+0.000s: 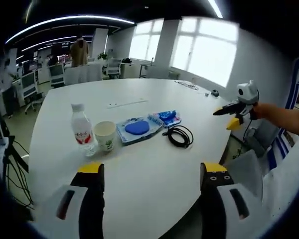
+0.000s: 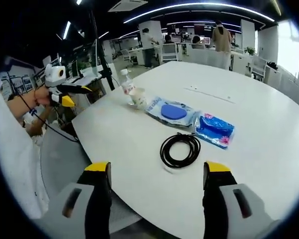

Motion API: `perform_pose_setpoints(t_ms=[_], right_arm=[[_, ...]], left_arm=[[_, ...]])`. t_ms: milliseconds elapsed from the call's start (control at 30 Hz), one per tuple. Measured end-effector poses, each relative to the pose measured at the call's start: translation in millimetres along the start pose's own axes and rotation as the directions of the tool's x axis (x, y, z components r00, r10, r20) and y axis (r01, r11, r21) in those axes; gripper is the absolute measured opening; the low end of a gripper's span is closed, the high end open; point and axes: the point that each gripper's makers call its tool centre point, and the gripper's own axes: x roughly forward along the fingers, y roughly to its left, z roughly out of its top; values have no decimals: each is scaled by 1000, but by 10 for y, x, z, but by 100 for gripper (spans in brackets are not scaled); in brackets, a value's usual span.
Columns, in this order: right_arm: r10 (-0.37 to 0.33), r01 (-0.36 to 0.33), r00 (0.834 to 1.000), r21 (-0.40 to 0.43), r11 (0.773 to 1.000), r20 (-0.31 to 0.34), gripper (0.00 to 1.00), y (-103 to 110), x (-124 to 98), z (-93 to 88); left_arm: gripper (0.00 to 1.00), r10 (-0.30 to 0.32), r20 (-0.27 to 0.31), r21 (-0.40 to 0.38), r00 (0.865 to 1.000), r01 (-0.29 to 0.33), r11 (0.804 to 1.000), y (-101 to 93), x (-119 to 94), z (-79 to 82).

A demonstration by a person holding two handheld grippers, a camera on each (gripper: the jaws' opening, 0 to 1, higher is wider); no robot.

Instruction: Arrange the tabletop items into an orderly group along one side of the table until the central work area is clear of visible clutter.

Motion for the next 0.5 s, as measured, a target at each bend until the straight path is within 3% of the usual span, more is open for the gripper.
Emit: perform_pose_setpoints(t_ms=[500], right_arm=[[30,-30,999,7,1000,-24,73,-61,93,-50]], left_arm=[[80,25,-7,-15,1000,-25,1000,82,53,-21]])
